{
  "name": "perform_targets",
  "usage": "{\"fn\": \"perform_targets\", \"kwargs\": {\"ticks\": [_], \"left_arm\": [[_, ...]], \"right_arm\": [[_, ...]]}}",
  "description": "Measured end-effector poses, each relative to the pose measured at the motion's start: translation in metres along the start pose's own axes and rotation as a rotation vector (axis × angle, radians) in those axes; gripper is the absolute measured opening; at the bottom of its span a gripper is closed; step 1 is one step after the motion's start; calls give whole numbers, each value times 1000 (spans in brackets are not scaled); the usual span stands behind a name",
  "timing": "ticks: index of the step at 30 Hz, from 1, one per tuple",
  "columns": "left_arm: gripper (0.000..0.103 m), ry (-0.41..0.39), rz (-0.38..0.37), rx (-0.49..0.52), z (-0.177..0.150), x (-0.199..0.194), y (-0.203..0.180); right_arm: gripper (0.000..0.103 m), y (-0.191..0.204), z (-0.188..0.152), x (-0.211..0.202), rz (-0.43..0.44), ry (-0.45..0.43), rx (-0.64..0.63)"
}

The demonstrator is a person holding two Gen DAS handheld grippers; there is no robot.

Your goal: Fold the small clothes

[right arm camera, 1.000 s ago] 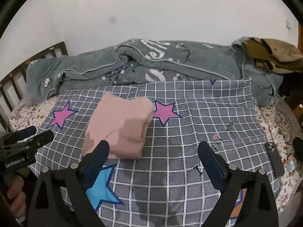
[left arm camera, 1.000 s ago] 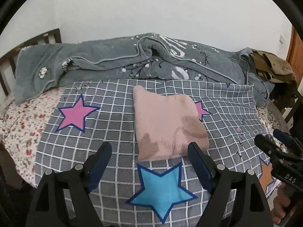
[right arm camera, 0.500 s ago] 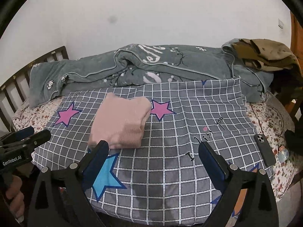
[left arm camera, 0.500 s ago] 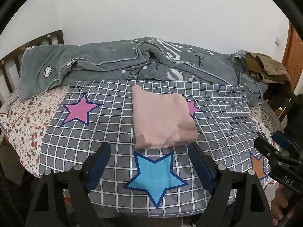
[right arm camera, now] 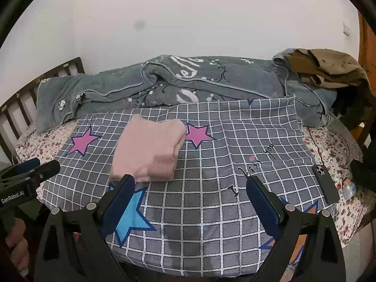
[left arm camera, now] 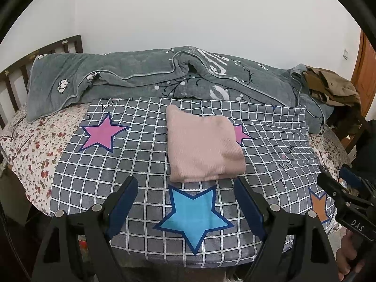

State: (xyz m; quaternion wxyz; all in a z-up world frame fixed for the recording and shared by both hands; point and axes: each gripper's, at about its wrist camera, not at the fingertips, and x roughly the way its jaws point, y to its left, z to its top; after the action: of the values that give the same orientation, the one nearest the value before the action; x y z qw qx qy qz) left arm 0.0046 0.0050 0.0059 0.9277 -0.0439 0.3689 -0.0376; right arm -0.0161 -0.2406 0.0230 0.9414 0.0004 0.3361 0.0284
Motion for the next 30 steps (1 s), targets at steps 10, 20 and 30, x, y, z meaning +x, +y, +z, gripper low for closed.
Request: {"fn": "perform_targets", "kwargs": {"ticks": [10,20,30], "left_arm": [[83,-1,0,0,-1,-2,1],[83,1,-1,-1,-2,-2,1],[83,3,0,-6,-4,-2,0]], "right_arm": [[94,0,-1,-3,7,2,-1],[94,2,-1,-5,6,0,1],[94,3,-1,-7,8,-1,-5]]}}
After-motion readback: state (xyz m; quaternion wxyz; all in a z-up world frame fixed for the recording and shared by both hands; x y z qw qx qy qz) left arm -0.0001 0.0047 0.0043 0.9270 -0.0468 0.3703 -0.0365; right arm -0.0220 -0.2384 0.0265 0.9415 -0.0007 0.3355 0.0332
